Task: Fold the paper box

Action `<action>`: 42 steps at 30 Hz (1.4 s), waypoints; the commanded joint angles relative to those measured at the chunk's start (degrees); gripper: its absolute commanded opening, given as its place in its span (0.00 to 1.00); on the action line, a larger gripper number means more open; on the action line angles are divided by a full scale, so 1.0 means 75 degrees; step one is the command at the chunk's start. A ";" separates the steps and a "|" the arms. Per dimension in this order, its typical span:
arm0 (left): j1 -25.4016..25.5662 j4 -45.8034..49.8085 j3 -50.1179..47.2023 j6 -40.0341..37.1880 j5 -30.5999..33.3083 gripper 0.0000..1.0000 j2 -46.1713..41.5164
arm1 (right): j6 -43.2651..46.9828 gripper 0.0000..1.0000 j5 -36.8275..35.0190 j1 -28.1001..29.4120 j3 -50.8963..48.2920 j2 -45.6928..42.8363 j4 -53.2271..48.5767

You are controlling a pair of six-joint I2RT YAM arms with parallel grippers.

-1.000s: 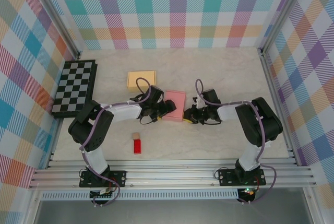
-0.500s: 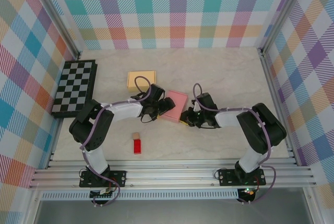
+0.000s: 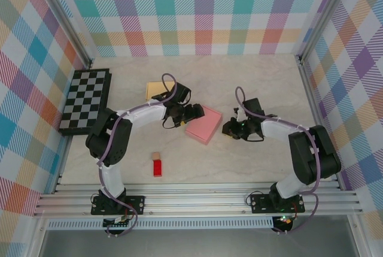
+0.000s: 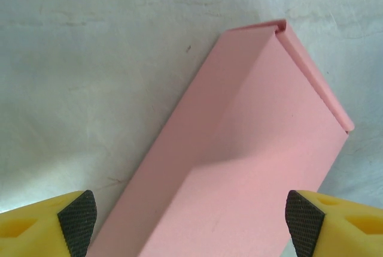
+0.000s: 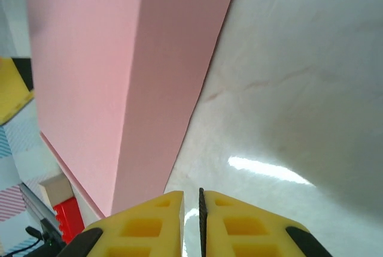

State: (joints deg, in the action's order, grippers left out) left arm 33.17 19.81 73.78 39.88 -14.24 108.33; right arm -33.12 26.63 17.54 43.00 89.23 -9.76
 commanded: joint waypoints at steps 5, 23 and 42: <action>-0.0051 -0.0021 0.1194 -0.1095 -0.0418 0.84 0.0857 | 0.0784 0.17 0.0364 -0.0568 0.0749 0.0572 -0.0071; 0.0452 -0.0914 0.2890 -0.0278 -0.1913 0.81 0.2836 | -0.0695 0.17 0.1028 -0.0268 0.0902 0.2177 0.2623; -0.0147 0.1627 0.4255 -0.0794 0.0881 0.86 0.2252 | 0.0647 0.42 -0.1601 -0.0273 0.0446 -0.0099 -0.0586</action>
State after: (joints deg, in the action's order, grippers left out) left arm 34.50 27.62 104.18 34.85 -14.00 130.82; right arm -35.64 18.70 15.99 44.62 91.15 -5.87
